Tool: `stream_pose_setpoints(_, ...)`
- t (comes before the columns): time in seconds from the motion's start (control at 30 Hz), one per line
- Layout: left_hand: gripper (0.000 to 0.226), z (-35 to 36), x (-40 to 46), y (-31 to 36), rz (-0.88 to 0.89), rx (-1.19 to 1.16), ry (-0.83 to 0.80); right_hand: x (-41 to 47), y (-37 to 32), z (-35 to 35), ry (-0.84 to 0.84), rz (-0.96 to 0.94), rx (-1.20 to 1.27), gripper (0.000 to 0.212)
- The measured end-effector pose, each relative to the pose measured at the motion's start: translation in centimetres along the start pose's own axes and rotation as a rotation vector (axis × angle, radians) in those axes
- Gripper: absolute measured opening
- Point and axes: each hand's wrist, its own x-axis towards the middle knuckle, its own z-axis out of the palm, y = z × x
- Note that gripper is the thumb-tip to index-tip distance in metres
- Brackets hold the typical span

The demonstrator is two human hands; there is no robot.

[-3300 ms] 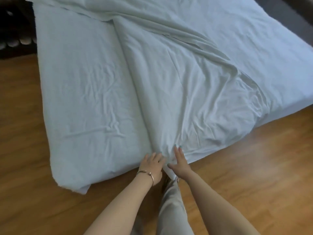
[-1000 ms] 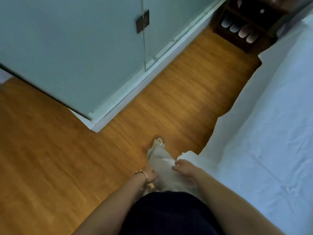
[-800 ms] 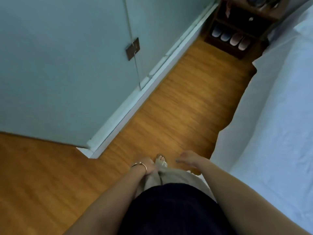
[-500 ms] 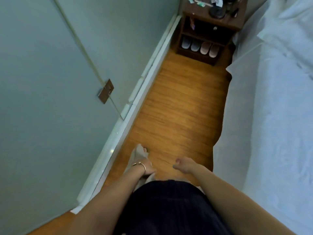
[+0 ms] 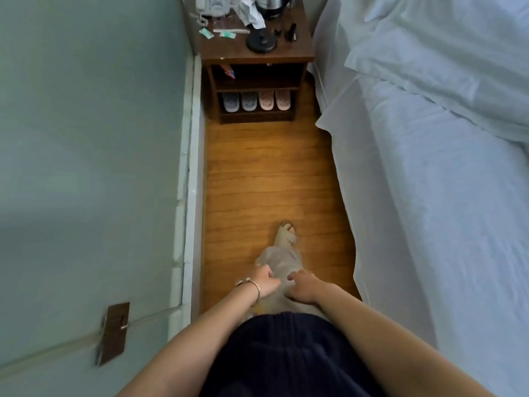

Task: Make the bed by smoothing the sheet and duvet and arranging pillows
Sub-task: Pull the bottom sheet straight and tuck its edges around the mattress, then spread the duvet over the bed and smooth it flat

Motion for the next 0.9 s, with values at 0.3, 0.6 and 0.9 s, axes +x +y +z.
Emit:
stream_pose_setpoints(0.3,0.014,-19.9,14.8,17.2,-0.004,-0.010,0.103,10.1,1.2,-29.0,0.187,0.018,0.197,0.039)
stream_pose_setpoints(0.6,0.037,-33.6,30.1,33.8,0.098,0.260,0.057,20.2,4.6,-49.5,0.284,0.125,0.346,0.038)
stream_pose_setpoints(0.9,0.041,-50.3,42.9,60.6,0.442,0.664,0.051,22.6,10.1,-71.7,0.624,0.358,0.890,0.052)
